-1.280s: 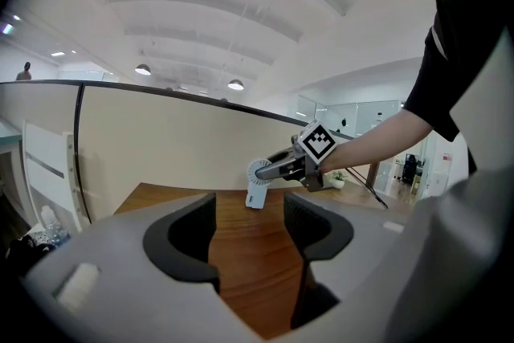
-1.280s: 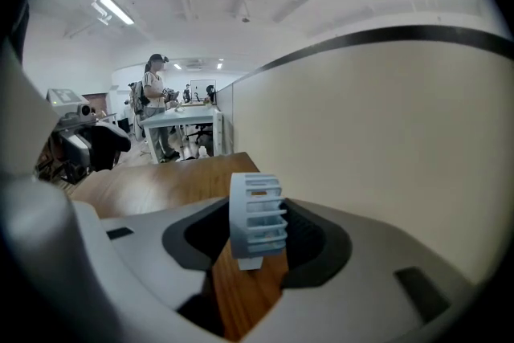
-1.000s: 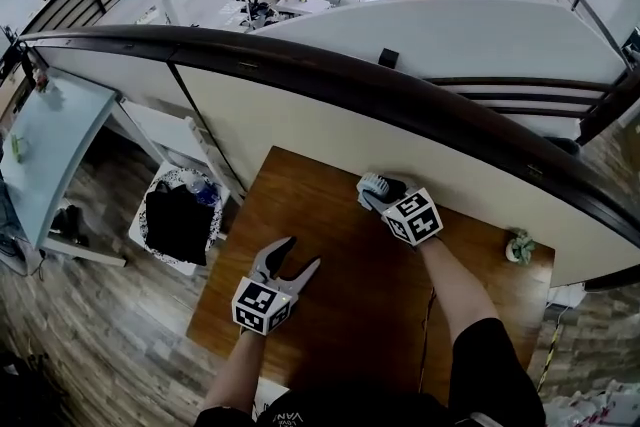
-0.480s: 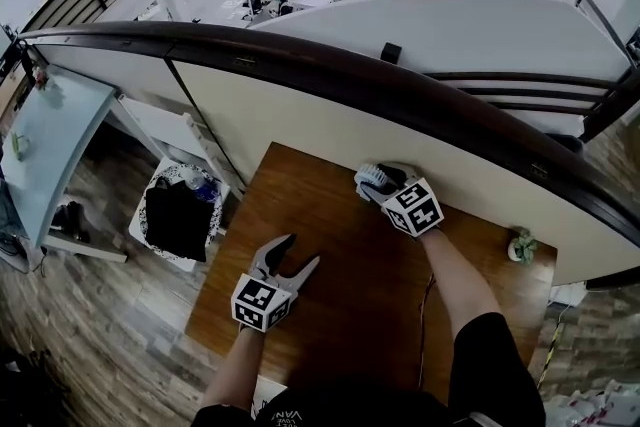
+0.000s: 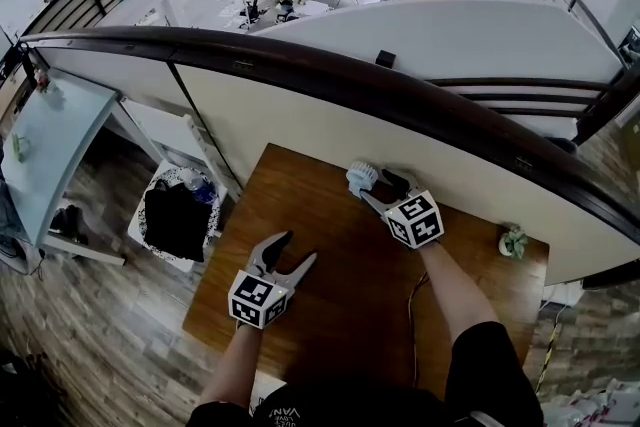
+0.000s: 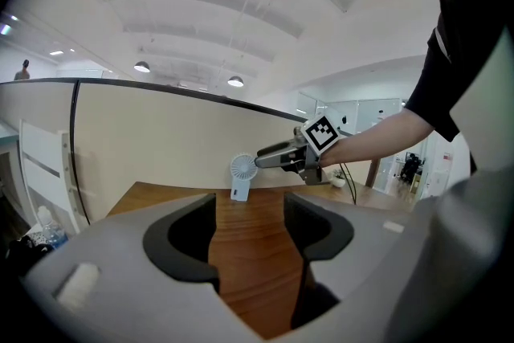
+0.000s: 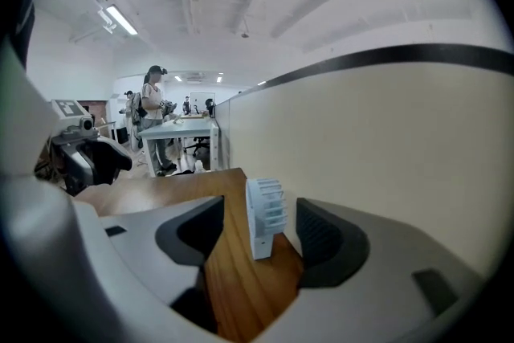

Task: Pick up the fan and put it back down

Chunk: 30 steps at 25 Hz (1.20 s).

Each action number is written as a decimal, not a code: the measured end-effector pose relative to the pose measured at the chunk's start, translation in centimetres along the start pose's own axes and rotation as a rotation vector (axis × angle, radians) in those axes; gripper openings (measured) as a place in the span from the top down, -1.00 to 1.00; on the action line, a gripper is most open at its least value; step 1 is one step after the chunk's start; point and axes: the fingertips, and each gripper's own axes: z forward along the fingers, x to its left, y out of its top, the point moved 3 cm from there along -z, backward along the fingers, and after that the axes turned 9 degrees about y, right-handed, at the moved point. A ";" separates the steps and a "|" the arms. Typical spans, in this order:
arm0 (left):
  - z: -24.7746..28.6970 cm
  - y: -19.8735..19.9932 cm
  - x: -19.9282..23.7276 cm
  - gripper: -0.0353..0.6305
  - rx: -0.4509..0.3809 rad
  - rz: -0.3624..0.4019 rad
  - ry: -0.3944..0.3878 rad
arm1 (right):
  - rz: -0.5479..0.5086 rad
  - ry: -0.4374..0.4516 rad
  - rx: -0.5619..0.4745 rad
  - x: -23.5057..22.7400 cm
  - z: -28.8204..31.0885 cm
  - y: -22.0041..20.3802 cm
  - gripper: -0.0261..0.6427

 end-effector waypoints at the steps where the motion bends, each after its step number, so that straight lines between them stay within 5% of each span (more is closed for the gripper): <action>1: -0.2 0.1 -0.2 0.14 -0.004 0.001 0.000 | 0.007 -0.009 -0.004 0.2 -0.4 -0.2 0.17; 18: -5.3 0.9 -6.4 0.14 -0.065 0.000 0.040 | 0.108 -0.052 -0.122 8.3 -10.3 -2.1 0.15; 30: -10.1 0.7 -13.8 0.14 -0.086 -0.051 0.128 | 0.221 -0.003 -0.225 14.1 -19.8 -4.5 0.15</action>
